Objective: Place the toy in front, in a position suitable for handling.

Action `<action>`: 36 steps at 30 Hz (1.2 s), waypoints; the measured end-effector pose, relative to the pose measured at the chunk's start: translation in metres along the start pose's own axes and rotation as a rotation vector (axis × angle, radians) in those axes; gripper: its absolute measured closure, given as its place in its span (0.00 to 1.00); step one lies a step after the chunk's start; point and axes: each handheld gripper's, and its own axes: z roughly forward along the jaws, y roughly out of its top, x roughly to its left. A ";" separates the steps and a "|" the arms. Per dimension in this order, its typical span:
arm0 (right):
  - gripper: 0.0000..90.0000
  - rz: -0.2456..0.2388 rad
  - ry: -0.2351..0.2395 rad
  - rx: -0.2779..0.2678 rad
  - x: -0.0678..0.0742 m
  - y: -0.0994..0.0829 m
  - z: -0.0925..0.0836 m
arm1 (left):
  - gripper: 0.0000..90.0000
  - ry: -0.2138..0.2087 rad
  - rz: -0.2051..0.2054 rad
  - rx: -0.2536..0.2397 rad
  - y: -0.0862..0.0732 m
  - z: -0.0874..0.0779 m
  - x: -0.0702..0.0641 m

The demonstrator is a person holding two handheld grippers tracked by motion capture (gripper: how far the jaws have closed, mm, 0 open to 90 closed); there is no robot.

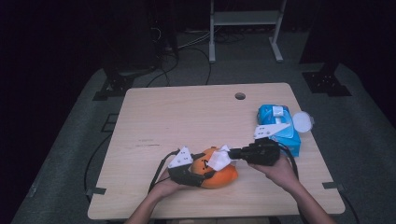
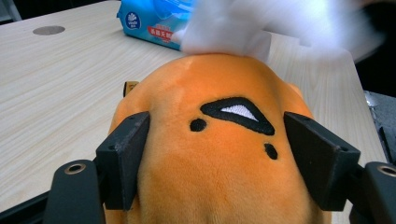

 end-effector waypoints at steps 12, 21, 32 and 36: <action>0.62 0.013 -0.038 -0.028 -0.008 -0.027 0.025 | 0.27 -0.004 0.011 0.017 0.000 0.000 0.000; 0.78 -0.058 -0.081 -0.038 0.000 -0.025 0.039 | 0.24 -0.038 0.018 0.050 0.001 -0.005 0.003; 0.94 -0.085 -0.138 0.008 -0.008 -0.037 0.022 | 0.26 -0.040 0.002 0.059 0.001 -0.013 0.015; 0.94 -0.112 -0.105 0.011 0.002 -0.041 0.020 | 0.27 -0.013 0.001 0.058 0.001 -0.011 0.015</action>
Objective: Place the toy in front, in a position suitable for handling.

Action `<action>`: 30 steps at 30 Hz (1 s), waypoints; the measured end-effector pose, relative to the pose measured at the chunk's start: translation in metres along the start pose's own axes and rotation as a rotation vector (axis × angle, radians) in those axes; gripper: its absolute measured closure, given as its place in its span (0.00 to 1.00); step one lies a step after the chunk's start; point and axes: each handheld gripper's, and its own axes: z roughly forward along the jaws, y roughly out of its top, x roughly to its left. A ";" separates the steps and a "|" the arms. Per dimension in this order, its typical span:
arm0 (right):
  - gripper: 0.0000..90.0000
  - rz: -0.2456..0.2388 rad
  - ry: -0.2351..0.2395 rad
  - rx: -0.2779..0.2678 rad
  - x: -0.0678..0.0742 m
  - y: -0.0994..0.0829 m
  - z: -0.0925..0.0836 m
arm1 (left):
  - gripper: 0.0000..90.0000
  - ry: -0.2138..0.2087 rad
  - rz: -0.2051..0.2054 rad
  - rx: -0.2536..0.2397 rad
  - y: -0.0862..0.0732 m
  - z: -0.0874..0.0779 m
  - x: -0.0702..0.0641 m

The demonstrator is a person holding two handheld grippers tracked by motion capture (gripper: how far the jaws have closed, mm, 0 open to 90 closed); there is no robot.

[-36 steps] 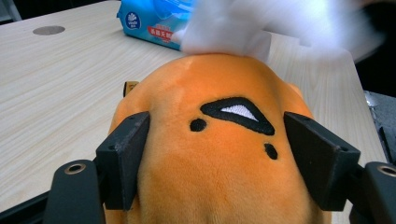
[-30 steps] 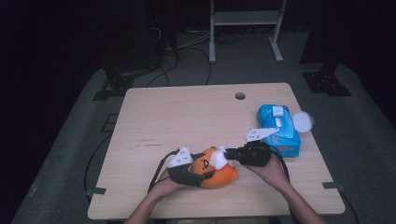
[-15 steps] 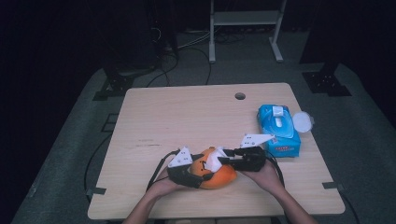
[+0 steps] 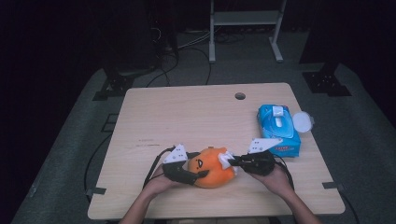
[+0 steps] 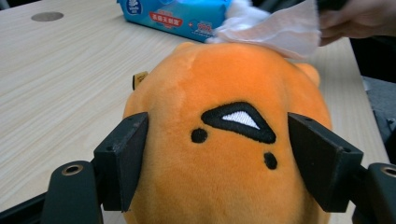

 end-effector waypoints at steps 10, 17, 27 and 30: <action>0.94 -0.029 0.090 -0.039 0.010 0.008 -0.001 | 0.27 0.031 -0.021 -0.009 0.000 0.003 -0.001; 0.94 -0.024 0.043 -0.013 0.002 0.004 -0.002 | 0.13 -0.009 -0.034 -0.025 0.009 -0.005 0.000; 0.94 -0.095 0.020 -0.019 0.013 0.011 -0.004 | 0.33 0.005 -0.042 -0.015 0.009 -0.007 0.005; 0.94 -0.152 0.031 -0.011 0.028 0.016 0.007 | 0.33 0.027 -0.066 -0.025 0.009 -0.001 0.007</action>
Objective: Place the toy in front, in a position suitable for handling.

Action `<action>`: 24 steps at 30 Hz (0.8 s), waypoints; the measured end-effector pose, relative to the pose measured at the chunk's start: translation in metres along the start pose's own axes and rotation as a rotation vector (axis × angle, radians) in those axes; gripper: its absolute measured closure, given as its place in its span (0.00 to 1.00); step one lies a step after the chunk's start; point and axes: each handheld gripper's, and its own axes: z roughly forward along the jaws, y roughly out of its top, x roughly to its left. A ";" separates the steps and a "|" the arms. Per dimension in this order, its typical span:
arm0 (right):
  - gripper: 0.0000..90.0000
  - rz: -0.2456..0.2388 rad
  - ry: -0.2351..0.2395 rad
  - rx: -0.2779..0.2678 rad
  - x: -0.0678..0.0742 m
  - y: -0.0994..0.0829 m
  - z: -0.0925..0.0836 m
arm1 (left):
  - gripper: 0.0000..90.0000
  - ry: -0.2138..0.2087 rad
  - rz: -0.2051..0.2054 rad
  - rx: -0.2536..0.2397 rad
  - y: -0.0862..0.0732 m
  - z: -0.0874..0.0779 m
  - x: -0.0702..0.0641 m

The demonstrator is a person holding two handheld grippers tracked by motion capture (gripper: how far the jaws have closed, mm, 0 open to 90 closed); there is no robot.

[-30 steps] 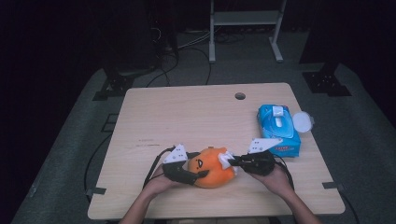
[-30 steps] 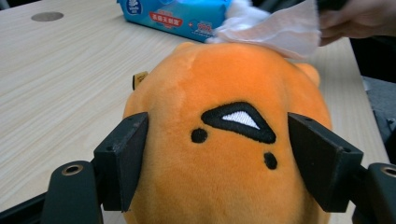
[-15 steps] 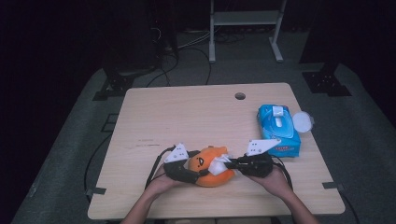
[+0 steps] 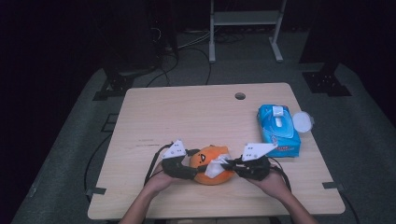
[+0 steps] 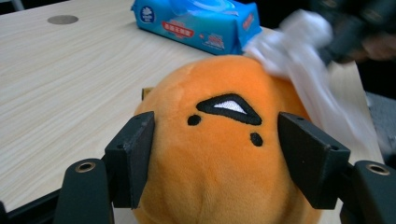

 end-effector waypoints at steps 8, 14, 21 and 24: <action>0.94 0.047 -0.034 0.018 -0.020 -0.016 -0.016 | 0.34 0.004 -0.041 -0.012 -0.004 -0.003 0.008; 0.94 0.003 0.004 0.005 -0.007 -0.003 -0.004 | 0.33 0.014 -0.046 -0.015 -0.003 0.000 0.007; 0.94 0.033 -0.008 0.020 -0.019 -0.011 -0.009 | 0.34 0.011 -0.038 -0.009 -0.003 -0.001 0.006; 0.94 0.051 -0.049 0.034 -0.025 -0.017 -0.018 | 0.34 0.015 -0.039 -0.009 -0.004 -0.001 0.007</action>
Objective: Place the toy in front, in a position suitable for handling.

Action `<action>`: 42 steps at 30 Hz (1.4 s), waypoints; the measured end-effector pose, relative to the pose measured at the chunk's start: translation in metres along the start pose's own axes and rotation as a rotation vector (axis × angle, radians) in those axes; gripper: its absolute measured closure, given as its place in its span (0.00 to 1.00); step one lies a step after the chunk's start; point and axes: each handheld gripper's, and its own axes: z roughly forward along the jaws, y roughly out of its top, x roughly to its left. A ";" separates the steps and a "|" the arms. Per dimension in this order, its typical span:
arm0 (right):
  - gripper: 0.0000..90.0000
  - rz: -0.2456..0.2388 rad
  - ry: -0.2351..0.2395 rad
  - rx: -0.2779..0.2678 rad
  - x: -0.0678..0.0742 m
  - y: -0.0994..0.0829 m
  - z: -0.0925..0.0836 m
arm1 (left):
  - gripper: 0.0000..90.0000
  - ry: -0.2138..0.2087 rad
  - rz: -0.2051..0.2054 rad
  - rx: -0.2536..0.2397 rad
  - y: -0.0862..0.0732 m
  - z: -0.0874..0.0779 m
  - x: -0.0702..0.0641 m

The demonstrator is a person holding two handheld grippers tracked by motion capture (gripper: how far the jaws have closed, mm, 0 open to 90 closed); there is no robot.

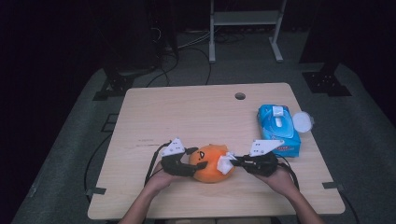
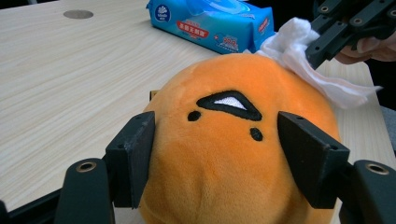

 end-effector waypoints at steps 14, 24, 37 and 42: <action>0.94 0.071 -0.036 -0.021 -0.009 -0.004 0.004 | 0.35 -0.062 0.122 0.042 0.001 0.003 -0.013; 0.94 0.045 0.014 -0.055 0.002 0.005 0.012 | 0.29 -0.112 0.140 0.051 0.000 -0.005 -0.014; 0.94 0.001 0.082 -0.035 0.016 0.008 0.014 | 0.28 -0.096 0.132 0.061 -0.001 -0.007 -0.010; 0.94 0.048 0.074 -0.031 0.002 0.000 0.010 | 0.22 -0.095 0.063 0.039 0.003 -0.007 -0.007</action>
